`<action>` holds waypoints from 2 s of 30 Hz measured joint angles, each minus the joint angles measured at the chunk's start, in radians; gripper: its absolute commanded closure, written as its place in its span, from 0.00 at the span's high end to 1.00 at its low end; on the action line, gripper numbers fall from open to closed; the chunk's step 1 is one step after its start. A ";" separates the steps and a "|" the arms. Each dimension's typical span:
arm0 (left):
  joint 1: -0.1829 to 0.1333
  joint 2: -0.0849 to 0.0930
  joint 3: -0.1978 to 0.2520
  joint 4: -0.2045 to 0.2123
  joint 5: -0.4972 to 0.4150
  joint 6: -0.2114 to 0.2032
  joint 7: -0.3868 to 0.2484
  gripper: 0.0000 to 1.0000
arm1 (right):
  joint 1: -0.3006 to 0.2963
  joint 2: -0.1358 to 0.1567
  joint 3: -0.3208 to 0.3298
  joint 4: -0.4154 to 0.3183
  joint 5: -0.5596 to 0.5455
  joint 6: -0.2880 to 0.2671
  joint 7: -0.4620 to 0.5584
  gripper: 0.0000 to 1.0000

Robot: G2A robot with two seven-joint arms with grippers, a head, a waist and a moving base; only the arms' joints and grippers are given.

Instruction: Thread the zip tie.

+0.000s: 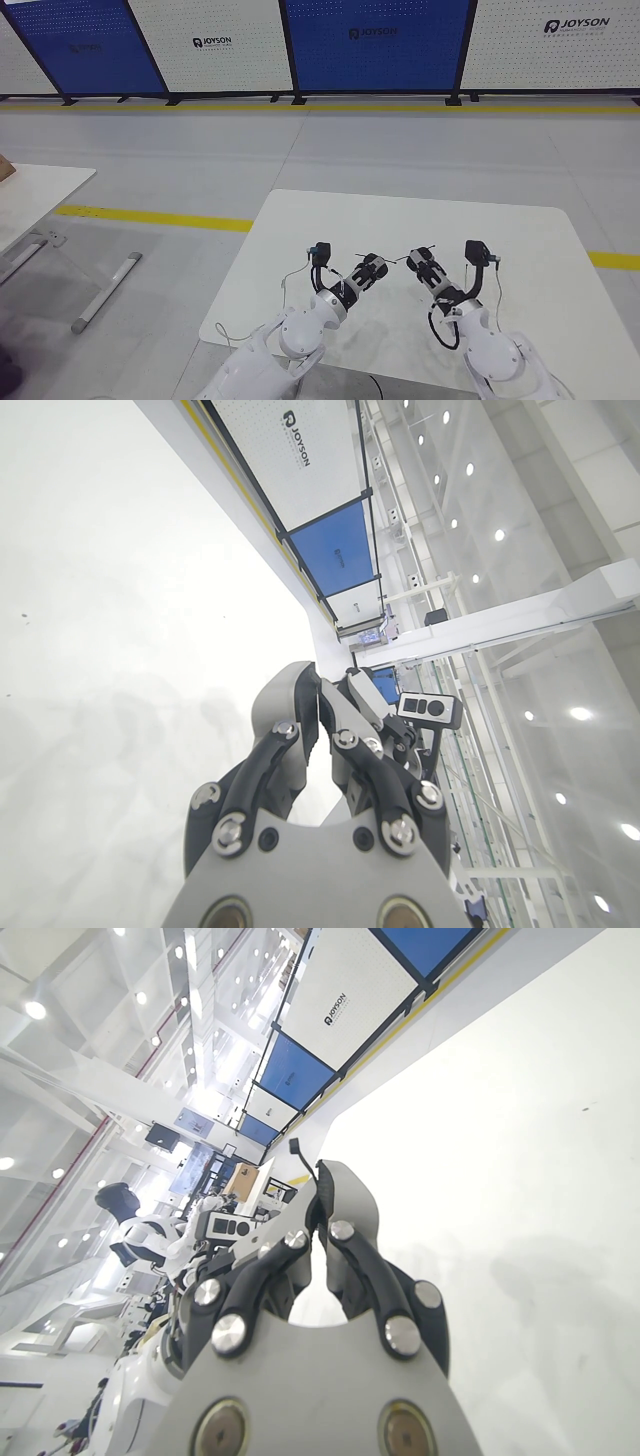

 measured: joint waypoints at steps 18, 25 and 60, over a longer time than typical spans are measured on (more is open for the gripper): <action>0.000 0.000 0.000 0.000 0.000 0.000 0.000 0.00 | -0.005 -0.009 0.001 0.002 -0.024 0.013 0.008 0.00; 0.000 0.000 0.000 0.000 0.000 0.000 0.000 0.00 | -0.017 -0.010 0.014 -0.010 -0.028 0.007 0.003 0.00; 0.000 0.000 0.000 0.000 0.000 0.000 0.000 0.00 | 0.008 -0.033 -0.014 0.025 0.002 0.020 0.078 0.00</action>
